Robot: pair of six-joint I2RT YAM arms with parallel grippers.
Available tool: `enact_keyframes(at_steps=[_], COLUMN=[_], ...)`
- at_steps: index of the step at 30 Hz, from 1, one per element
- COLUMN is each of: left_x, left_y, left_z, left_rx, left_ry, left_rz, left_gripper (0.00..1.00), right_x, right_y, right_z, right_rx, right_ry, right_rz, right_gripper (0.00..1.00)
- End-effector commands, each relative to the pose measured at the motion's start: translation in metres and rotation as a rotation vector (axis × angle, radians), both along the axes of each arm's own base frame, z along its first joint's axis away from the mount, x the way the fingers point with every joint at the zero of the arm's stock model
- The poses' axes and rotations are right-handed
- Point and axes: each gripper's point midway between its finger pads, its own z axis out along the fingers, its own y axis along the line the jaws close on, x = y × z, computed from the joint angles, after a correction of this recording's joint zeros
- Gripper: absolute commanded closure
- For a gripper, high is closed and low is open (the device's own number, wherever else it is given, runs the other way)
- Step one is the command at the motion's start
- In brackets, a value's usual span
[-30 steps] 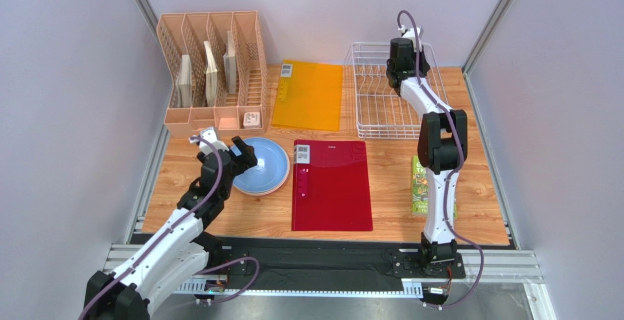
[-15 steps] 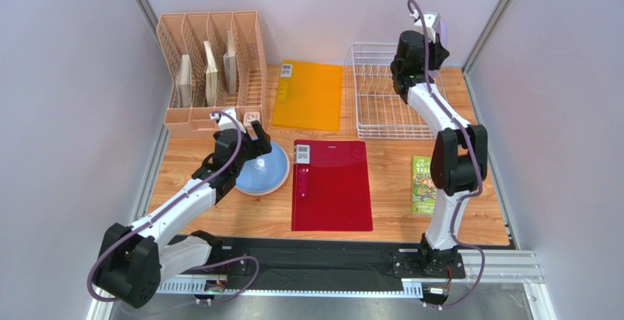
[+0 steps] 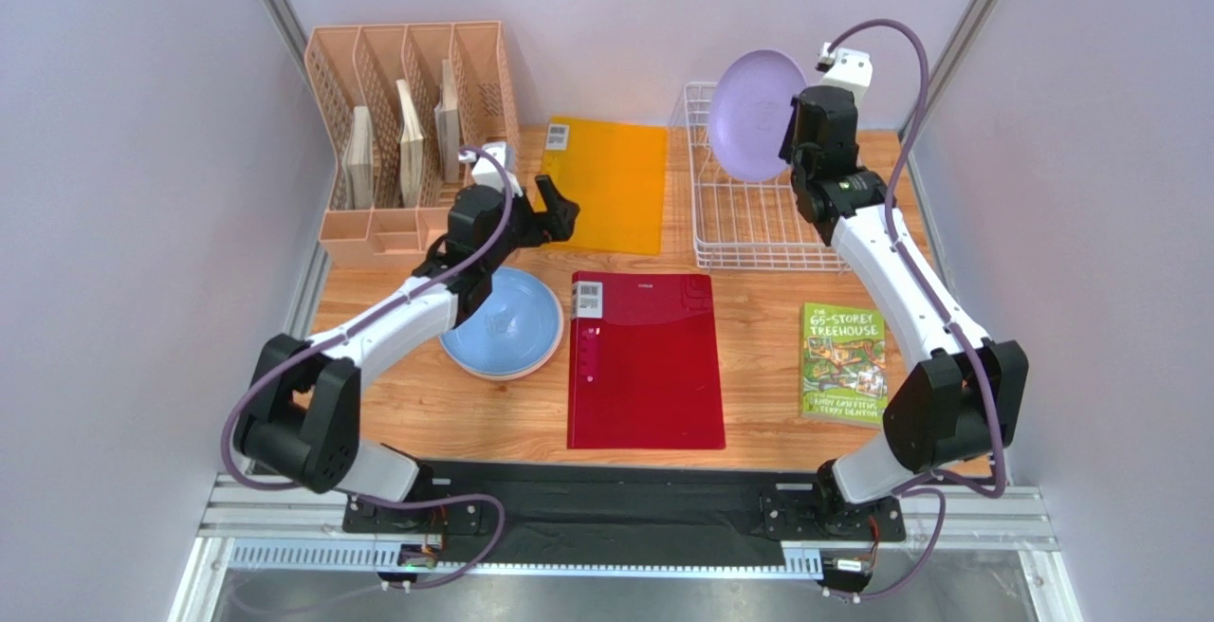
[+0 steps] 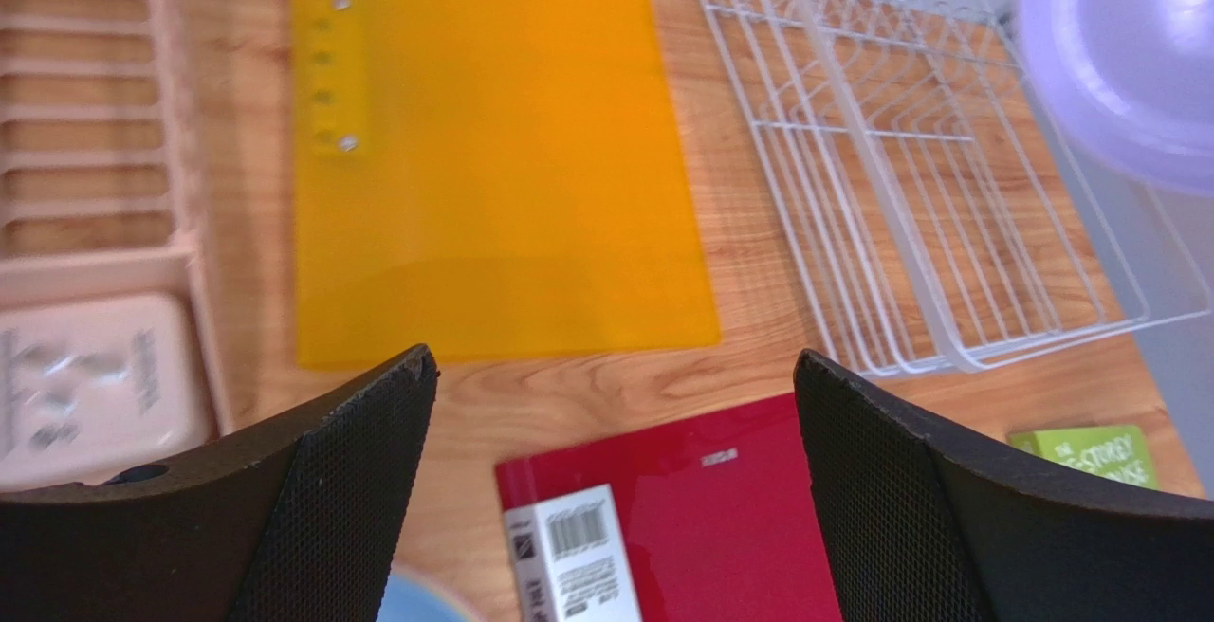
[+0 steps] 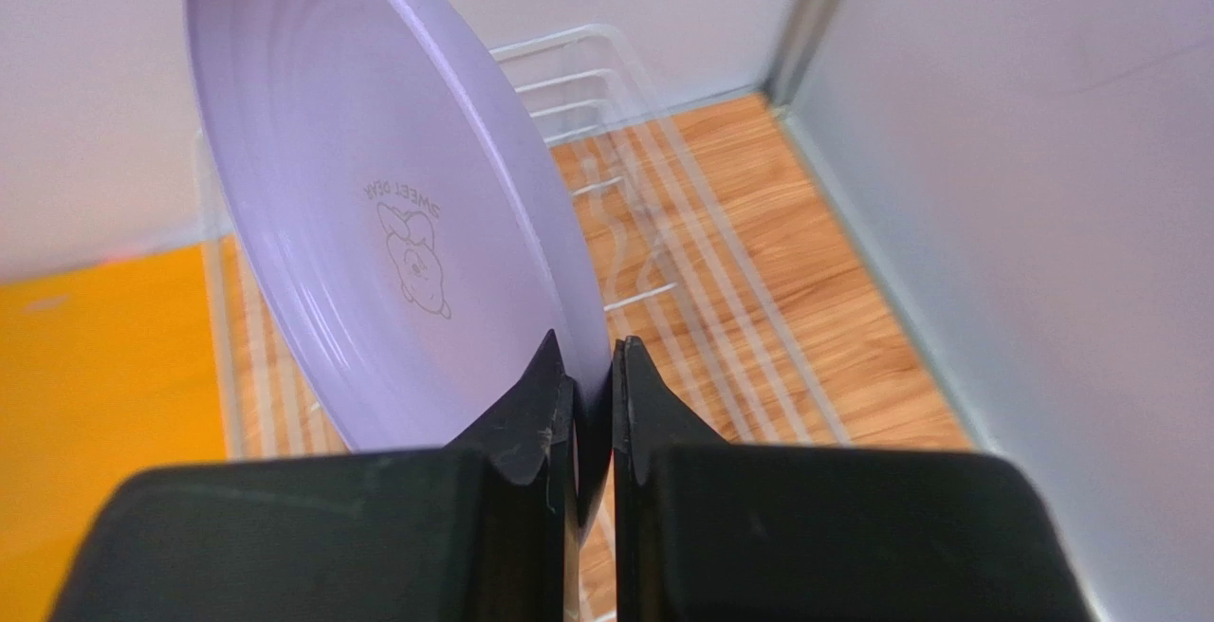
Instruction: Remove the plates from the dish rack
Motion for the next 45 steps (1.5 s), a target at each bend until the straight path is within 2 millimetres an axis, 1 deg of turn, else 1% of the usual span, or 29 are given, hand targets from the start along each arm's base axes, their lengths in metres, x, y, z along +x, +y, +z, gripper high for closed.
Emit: enact_keyframes(at_steps=[1, 2, 3, 4, 5, 6, 7, 8, 10, 11, 12, 13, 18, 22, 23, 26, 29, 30, 32, 33, 35, 36, 39, 40, 41, 42, 43, 44, 45], left_x=[0.020, 0.023, 0.028, 0.032, 0.034, 0.038, 0.041, 0.045, 0.050, 0.054, 0.055, 0.055, 0.058, 0.057, 0.057, 0.055, 0.055, 0.055, 0.054, 0.054, 0.052, 0.052, 0.049, 0.048, 0.047, 0.045, 0.042, 0.043, 0.039], left_y=[-0.041, -0.045, -0.050, -0.055, -0.057, -0.063, -0.068, -0.071, -0.076, -0.078, -0.082, -0.085, -0.099, -0.102, -0.102, -0.102, -0.103, -0.105, -0.108, -0.111, -0.114, -0.114, -0.116, -0.116, -0.115, -0.112, -0.109, -0.104, -0.098], left_z=[0.046, 0.047, 0.040, 0.045, 0.044, 0.040, 0.044, 0.037, 0.040, 0.032, 0.038, 0.037, 0.041, 0.049, 0.053, 0.057, 0.056, 0.057, 0.053, 0.053, 0.052, 0.051, 0.050, 0.049, 0.051, 0.046, 0.050, 0.049, 0.037], left_rx=[-0.093, -0.103, -0.110, -0.128, -0.138, -0.150, -0.160, -0.164, -0.185, -0.187, -0.205, -0.222, -0.291, -0.326, -0.332, -0.336, -0.333, -0.336, -0.345, -0.352, -0.364, -0.367, -0.374, -0.373, -0.373, -0.367, -0.363, -0.355, -0.330], left_ry=[-0.125, -0.123, -0.107, -0.111, -0.107, -0.107, -0.115, -0.102, -0.107, -0.095, -0.111, -0.107, -0.131, -0.151, -0.166, -0.176, -0.176, -0.175, -0.163, -0.160, -0.158, -0.156, -0.151, -0.149, -0.154, -0.142, -0.152, -0.154, -0.141], left_rz=[-0.158, -0.171, -0.185, -0.189, -0.195, -0.216, -0.232, -0.241, -0.245, -0.248, -0.264, -0.273, -0.332, -0.350, -0.351, -0.356, -0.365, -0.370, -0.391, -0.398, -0.421, -0.425, -0.446, -0.448, -0.442, -0.433, -0.423, -0.393, -0.367], left_gripper=[0.00, 0.00, 0.01, 0.00, 0.00, 0.00, 0.01, 0.00, 0.00, 0.01, 0.00, 0.01, 0.04, 0.05, 0.05, 0.07, 0.25, 0.37, 0.51, 0.63, 0.74, 0.85, 1.00, 1.00, 1.00, 1.00, 1.00, 1.00, 1.00], right_x=[-0.011, -0.015, -0.016, -0.018, -0.021, -0.024, -0.026, -0.028, -0.033, -0.036, -0.038, -0.041, -0.045, -0.044, -0.043, -0.043, -0.043, -0.043, -0.044, -0.043, -0.044, -0.043, -0.042, -0.040, -0.040, -0.039, -0.037, -0.037, -0.036], right_y=[0.047, 0.055, 0.059, 0.065, 0.072, 0.076, 0.079, 0.083, 0.092, 0.097, 0.099, 0.106, 0.117, 0.122, 0.121, 0.124, 0.130, 0.132, 0.137, 0.138, 0.143, 0.145, 0.150, 0.151, 0.151, 0.150, 0.147, 0.145, 0.140], right_z=[-0.015, -0.019, -0.019, -0.019, -0.022, -0.020, -0.021, -0.021, -0.021, -0.019, -0.019, -0.016, -0.017, -0.022, -0.023, -0.025, -0.026, -0.026, -0.027, -0.027, -0.027, -0.030, -0.032, -0.034, -0.037, -0.037, -0.038, -0.041, -0.043], right_rx=[0.198, 0.224, 0.238, 0.254, 0.275, 0.300, 0.309, 0.326, 0.362, 0.378, 0.396, 0.415, 0.464, 0.478, 0.478, 0.483, 0.506, 0.514, 0.529, 0.535, 0.543, 0.548, 0.557, 0.559, 0.558, 0.556, 0.540, 0.529, 0.510], right_ry=[0.031, 0.041, 0.041, 0.043, 0.051, 0.038, 0.036, 0.036, 0.029, 0.027, 0.022, 0.020, 0.023, 0.035, 0.037, 0.042, 0.046, 0.047, 0.053, 0.058, 0.065, 0.075, 0.091, 0.100, 0.110, 0.112, 0.110, 0.117, 0.121], right_rz=[0.211, 0.252, 0.273, 0.303, 0.343, 0.356, 0.373, 0.391, 0.435, 0.463, 0.471, 0.505, 0.560, 0.577, 0.576, 0.588, 0.615, 0.621, 0.647, 0.653, 0.678, 0.685, 0.711, 0.713, 0.711, 0.706, 0.692, 0.676, 0.653], right_gripper=[1.00, 1.00, 1.00, 1.00, 1.00, 1.00, 1.00, 1.00, 1.00, 1.00, 1.00, 1.00, 1.00, 1.00, 1.00, 1.00, 1.00, 1.00, 1.00, 1.00, 1.00, 1.00, 1.00, 0.99, 0.94, 0.87, 0.73, 0.65, 0.43])
